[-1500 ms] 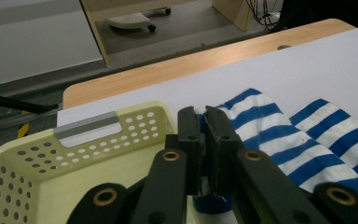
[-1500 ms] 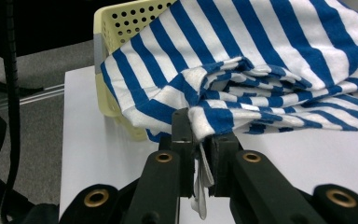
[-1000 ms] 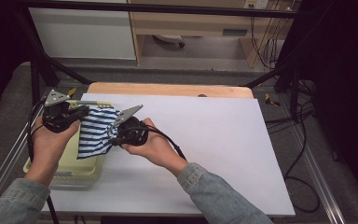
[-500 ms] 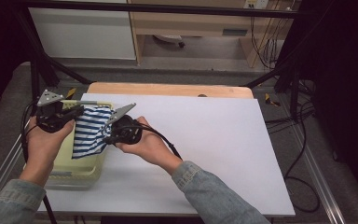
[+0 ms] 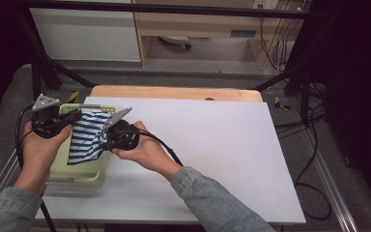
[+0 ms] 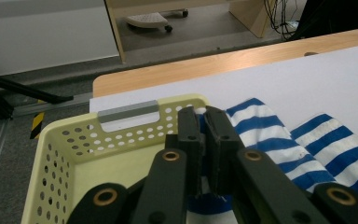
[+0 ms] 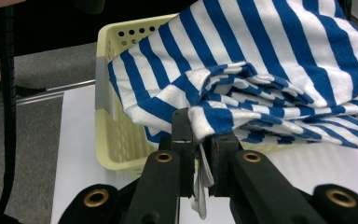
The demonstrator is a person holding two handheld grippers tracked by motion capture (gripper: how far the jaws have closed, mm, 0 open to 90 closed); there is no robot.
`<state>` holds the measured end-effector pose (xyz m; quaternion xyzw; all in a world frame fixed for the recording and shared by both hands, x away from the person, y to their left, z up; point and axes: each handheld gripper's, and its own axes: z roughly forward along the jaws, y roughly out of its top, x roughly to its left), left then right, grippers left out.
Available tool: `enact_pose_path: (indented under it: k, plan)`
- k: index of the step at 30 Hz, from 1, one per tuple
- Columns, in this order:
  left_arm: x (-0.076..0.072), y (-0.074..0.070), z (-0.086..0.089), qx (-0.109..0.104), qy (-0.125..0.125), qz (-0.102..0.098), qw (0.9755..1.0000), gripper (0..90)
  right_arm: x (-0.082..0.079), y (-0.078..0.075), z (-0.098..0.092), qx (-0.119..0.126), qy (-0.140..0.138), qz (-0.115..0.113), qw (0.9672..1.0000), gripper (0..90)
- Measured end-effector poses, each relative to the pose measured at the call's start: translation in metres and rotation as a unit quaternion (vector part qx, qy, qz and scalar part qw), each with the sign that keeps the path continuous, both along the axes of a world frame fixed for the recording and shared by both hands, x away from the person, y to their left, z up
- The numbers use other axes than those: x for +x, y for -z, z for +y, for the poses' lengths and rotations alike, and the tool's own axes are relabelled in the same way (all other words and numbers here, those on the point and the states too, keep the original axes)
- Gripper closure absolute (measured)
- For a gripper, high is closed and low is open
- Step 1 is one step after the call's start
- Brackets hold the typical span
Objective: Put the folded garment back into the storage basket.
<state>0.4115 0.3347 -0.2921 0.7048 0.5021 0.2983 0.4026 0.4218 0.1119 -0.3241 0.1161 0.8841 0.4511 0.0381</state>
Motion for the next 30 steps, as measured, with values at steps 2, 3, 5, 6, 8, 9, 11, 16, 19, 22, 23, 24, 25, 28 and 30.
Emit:
enact_pose_path:
  k: [2,3,5,6,8,9,11,16,19,22,23,24,25,28,30]
  plan:
    - [0.000,0.000,0.002,0.001,-0.001,0.002,1.0000,85.2,0.000,0.001,0.002,0.000,-0.001,0.001,1.0000,84.1]
    - [0.000,0.001,0.003,0.000,-0.002,0.003,1.0000,85.2,0.000,0.001,0.003,0.000,-0.002,0.001,1.0000,84.0]
    - [0.000,0.001,0.005,0.000,-0.003,0.004,1.0000,85.3,0.000,0.002,0.005,0.000,-0.003,0.000,1.0000,84.0]
    - [0.000,0.001,0.006,0.002,-0.003,0.004,1.0000,85.2,0.001,0.002,0.006,0.001,-0.003,0.002,1.0000,84.0]
    - [0.000,0.001,0.006,0.000,-0.004,0.004,1.0000,85.2,0.001,0.003,0.007,0.001,-0.004,0.003,1.0000,84.0]
    - [0.000,0.001,0.007,0.000,-0.004,0.004,1.0000,85.3,0.001,0.003,0.008,0.001,-0.004,0.003,1.0000,84.0]
    - [0.000,0.002,0.007,0.001,-0.004,0.005,1.0000,85.3,0.001,0.003,0.009,0.001,-0.005,0.004,1.0000,84.0]
    - [0.000,0.002,0.007,0.003,-0.004,0.006,1.0000,85.2,0.000,0.004,0.011,0.001,-0.007,0.003,1.0000,84.0]
    - [-0.001,0.002,0.008,0.007,-0.003,0.007,0.9999,85.2,0.000,0.004,0.013,0.001,-0.007,0.003,1.0000,84.0]
    - [-0.001,0.003,0.009,0.007,-0.005,0.009,0.9999,85.2,0.000,0.005,0.015,0.000,-0.009,0.002,1.0000,84.0]
    - [-0.001,0.003,0.009,0.007,-0.006,0.009,0.9999,85.2,0.000,0.005,0.015,0.000,-0.010,0.002,0.9999,84.0]
    - [-0.001,0.003,0.010,0.007,-0.006,0.010,0.9999,85.2,0.000,0.006,0.016,-0.001,-0.010,0.003,0.9999,84.0]
    - [-0.001,0.004,0.010,0.009,-0.006,0.010,0.9999,85.2,0.000,0.006,0.016,-0.002,-0.011,0.002,0.9999,84.0]
    - [-0.001,0.005,0.011,0.009,-0.007,0.011,0.9999,85.2,0.000,0.006,0.018,-0.002,-0.010,0.003,0.9999,84.0]
    - [-0.001,0.005,0.012,0.009,-0.007,0.013,0.9999,85.2,0.000,0.007,0.019,-0.004,-0.012,0.002,0.9999,84.0]
